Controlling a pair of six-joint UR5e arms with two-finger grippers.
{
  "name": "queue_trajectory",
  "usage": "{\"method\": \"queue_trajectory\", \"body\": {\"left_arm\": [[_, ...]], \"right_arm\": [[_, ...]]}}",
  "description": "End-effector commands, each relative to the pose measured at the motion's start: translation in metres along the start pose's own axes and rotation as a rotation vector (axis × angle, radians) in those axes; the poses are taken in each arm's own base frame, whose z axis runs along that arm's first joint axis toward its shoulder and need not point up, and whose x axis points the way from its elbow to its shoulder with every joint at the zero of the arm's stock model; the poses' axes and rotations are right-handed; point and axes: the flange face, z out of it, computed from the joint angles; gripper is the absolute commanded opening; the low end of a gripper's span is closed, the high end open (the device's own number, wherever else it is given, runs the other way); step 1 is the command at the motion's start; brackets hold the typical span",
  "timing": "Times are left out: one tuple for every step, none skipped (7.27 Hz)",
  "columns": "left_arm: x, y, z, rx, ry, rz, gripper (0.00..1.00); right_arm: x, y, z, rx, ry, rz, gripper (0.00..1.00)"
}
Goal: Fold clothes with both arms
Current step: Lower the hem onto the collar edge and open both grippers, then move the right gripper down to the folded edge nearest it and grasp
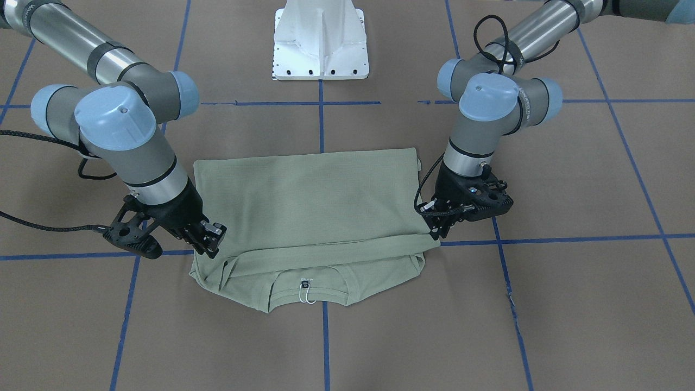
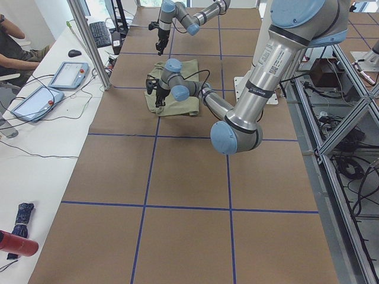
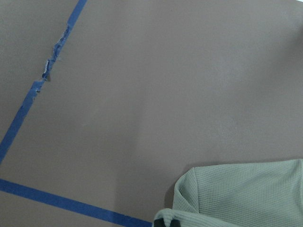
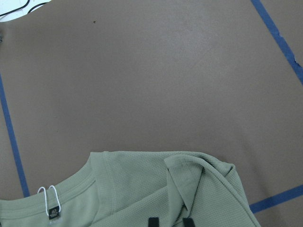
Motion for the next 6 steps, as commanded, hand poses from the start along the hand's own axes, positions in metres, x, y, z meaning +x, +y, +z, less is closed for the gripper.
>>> {"method": "queue_trajectory", "body": {"left_arm": [[0.002, -0.001, -0.001, 0.002, 0.000, 0.006, 1.00], [0.004, 0.000, -0.003, -0.002, 0.004, 0.007, 1.00], [0.010, 0.001, -0.013, 0.000, 0.022, 0.009, 1.00], [0.013, 0.001, -0.022, 0.003, 0.032, 0.010, 1.00], [0.015, 0.002, -0.024, 0.002, 0.037, 0.010, 1.00], [0.020, 0.004, -0.036, 0.003, 0.041, 0.011, 1.00]], "right_arm": [[0.001, -0.005, -0.004, -0.001, -0.004, 0.004, 1.00], [0.003, -0.002, -0.008, -0.001, -0.013, 0.002, 1.00], [0.014, 0.025, -0.011, -0.027, -0.026, -0.026, 1.00], [0.055, 0.067, -0.008, -0.061, -0.012, -0.057, 1.00], [0.091, 0.098, -0.011, -0.093, 0.006, -0.073, 1.00], [0.120, 0.115, 0.000, -0.120, 0.046, -0.080, 1.00]]}}
